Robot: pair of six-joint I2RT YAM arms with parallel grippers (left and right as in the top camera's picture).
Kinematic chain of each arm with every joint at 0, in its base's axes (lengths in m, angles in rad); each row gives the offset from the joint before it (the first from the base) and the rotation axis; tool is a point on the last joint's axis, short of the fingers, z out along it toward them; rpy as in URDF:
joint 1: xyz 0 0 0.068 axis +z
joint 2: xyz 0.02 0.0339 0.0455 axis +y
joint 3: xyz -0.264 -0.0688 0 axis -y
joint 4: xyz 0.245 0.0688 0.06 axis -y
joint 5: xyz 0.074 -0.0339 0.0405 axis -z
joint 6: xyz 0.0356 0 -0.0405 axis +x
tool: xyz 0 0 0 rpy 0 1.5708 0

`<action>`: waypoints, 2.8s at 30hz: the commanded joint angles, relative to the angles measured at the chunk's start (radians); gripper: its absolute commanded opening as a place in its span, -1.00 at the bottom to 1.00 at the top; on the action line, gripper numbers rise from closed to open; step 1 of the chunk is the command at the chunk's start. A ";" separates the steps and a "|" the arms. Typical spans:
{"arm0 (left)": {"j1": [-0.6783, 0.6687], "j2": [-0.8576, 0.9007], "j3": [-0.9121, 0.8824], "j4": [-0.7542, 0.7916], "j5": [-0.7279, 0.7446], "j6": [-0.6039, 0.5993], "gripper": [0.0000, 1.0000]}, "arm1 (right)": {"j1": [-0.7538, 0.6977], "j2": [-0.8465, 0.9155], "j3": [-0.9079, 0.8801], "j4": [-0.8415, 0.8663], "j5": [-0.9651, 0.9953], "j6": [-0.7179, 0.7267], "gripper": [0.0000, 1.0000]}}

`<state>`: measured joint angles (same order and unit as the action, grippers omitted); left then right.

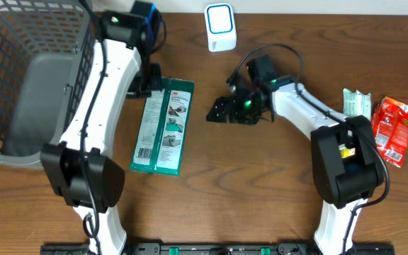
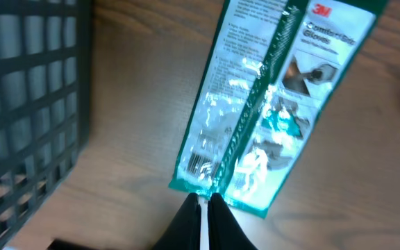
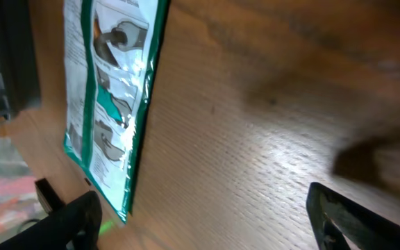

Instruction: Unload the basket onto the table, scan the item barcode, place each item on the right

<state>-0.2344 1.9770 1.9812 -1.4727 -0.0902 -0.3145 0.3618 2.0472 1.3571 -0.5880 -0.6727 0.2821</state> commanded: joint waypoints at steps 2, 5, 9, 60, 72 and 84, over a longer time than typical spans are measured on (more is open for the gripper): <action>0.025 0.004 -0.152 0.099 -0.031 -0.028 -0.85 | 0.035 -0.008 -0.031 0.026 0.058 0.058 0.74; 0.039 0.004 -0.257 0.190 -0.031 -0.028 -0.85 | 0.057 -0.006 -0.034 0.034 0.066 0.066 0.75; 0.051 0.004 -0.428 0.367 -0.031 -0.027 -0.84 | 0.082 -0.005 -0.038 0.055 0.066 0.127 0.68; -0.105 0.043 -0.789 0.772 0.262 -0.136 -0.57 | 0.180 -0.005 -0.322 0.549 -0.064 0.340 -0.09; -0.155 0.043 -0.789 0.803 0.262 -0.136 -0.48 | 0.179 -0.005 -0.322 0.555 -0.062 0.212 -0.92; -0.068 -0.220 -0.784 0.771 0.254 -0.132 -0.59 | 0.164 -0.074 -0.322 0.508 -0.070 0.058 -0.98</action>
<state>-0.3389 1.8912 1.1976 -0.6891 0.1482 -0.4477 0.5331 2.0205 1.0386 -0.0616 -0.7372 0.4309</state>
